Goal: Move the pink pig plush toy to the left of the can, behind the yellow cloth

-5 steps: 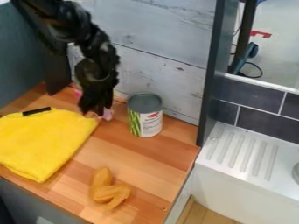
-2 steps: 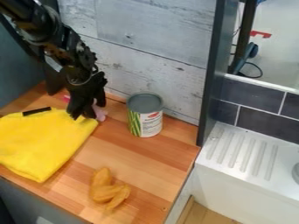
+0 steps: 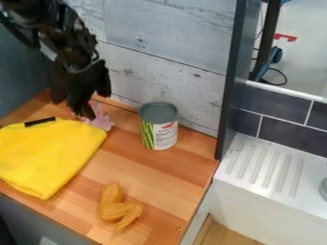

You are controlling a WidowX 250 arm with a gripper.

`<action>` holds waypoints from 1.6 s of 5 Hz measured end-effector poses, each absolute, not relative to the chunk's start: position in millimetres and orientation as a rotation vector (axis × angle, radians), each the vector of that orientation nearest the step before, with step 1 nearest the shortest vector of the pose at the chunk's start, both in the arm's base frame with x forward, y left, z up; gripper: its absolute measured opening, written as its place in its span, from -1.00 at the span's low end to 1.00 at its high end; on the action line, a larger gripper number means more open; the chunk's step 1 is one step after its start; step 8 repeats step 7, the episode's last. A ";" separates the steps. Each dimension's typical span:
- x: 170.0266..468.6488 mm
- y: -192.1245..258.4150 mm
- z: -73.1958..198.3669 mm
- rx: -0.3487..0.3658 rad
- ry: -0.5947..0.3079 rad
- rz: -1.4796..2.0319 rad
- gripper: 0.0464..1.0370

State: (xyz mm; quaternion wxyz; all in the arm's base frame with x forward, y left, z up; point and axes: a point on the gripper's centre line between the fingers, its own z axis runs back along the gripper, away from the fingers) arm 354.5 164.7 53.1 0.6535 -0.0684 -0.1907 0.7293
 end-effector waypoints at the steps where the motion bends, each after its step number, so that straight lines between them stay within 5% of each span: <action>1: 359.2 164.7 72.1 -0.142 -0.393 1.610 0.93; 2: 352.2 158.2 103.4 -0.191 -0.401 1.415 0.93; 4: 262.3 119.4 142.2 0.079 -0.175 0.894 0.93; 5: 222.9 102.9 156.2 0.104 -0.145 0.645 0.93; 7: 205.7 53.7 143.3 0.077 0.018 0.158 0.93; 8: 205.7 53.7 143.3 0.077 0.018 0.158 0.93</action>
